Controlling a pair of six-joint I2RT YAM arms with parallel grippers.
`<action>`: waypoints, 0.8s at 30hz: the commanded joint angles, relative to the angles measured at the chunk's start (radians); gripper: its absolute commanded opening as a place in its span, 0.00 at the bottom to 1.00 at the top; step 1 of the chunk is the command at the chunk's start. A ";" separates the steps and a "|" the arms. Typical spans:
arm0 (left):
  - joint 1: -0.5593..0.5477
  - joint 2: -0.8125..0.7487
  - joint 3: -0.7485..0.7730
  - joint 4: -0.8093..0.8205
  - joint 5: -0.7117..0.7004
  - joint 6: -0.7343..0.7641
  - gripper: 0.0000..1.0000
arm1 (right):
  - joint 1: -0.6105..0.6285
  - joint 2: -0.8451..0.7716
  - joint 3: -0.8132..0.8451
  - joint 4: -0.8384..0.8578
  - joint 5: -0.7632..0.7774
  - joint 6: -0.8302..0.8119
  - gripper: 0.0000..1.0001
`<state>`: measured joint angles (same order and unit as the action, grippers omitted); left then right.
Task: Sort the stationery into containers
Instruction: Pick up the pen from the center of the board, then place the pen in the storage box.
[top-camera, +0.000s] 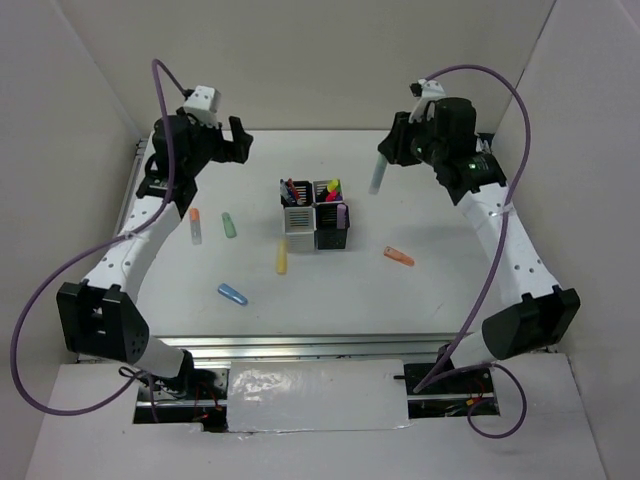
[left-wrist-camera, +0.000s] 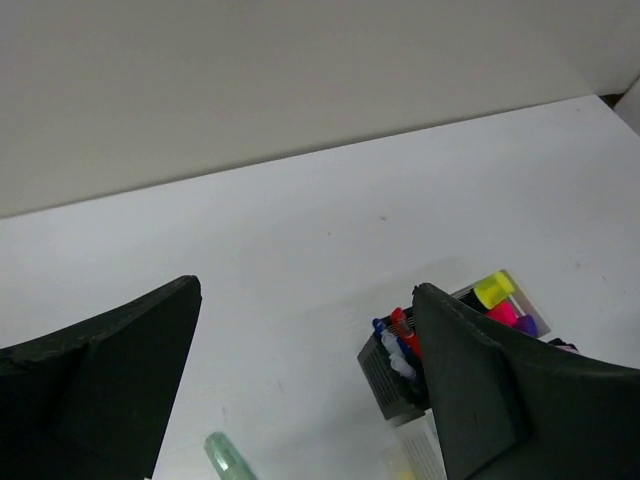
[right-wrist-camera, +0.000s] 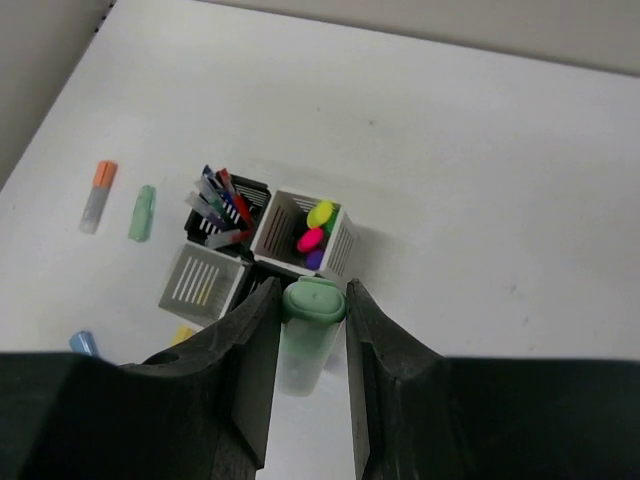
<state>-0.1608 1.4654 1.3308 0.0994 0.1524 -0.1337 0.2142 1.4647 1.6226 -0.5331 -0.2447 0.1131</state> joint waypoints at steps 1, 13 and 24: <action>0.069 -0.017 0.070 -0.148 -0.021 -0.076 0.99 | 0.057 0.008 -0.056 0.197 0.113 -0.023 0.00; 0.264 -0.112 -0.084 -0.277 -0.086 -0.201 0.99 | 0.258 0.055 -0.184 0.400 0.193 -0.058 0.00; 0.300 -0.103 -0.116 -0.389 -0.212 -0.239 0.99 | 0.340 0.097 -0.345 0.576 0.278 -0.101 0.00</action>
<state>0.1287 1.3720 1.2083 -0.2592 0.0124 -0.3279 0.5358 1.5478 1.2972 -0.0875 -0.0166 0.0277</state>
